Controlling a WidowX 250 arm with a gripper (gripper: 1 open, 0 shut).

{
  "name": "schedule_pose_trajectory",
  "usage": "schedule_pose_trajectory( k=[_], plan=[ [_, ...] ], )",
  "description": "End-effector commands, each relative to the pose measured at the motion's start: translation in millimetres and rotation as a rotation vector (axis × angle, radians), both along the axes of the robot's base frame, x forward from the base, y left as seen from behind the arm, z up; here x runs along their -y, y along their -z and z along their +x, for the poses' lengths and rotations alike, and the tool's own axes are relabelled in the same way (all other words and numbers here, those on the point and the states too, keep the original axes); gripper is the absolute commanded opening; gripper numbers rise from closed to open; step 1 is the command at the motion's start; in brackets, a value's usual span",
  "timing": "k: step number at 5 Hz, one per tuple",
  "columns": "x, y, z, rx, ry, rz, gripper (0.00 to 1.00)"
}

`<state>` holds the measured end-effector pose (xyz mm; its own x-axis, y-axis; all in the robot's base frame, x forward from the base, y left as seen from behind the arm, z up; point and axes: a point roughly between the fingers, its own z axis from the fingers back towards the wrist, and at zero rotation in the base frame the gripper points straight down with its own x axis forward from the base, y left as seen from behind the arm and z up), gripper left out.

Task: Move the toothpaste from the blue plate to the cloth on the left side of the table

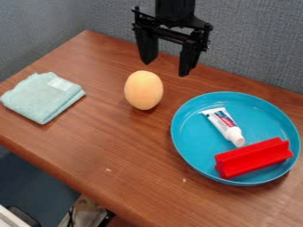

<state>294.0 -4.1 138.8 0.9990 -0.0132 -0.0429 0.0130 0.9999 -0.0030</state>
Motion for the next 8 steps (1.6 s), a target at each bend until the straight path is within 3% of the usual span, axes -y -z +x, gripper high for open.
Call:
schedule_pose_trajectory(
  k=[1,2,3,5,6,8],
  plan=[
    [2,5.9,-1.4,-0.017,-0.009,0.0,1.0],
    [15,12.3,-2.0,-0.022,-0.068,0.002,1.0],
    [41,19.2,-1.6,-0.003,-0.166,0.0,1.0],
    [96,38.8,-6.4,0.02,-0.417,0.016,1.0],
    [108,48.8,-10.1,0.047,-0.544,0.018,1.0],
    [109,71.7,-7.3,0.089,-0.761,0.023,1.0]
  ],
)
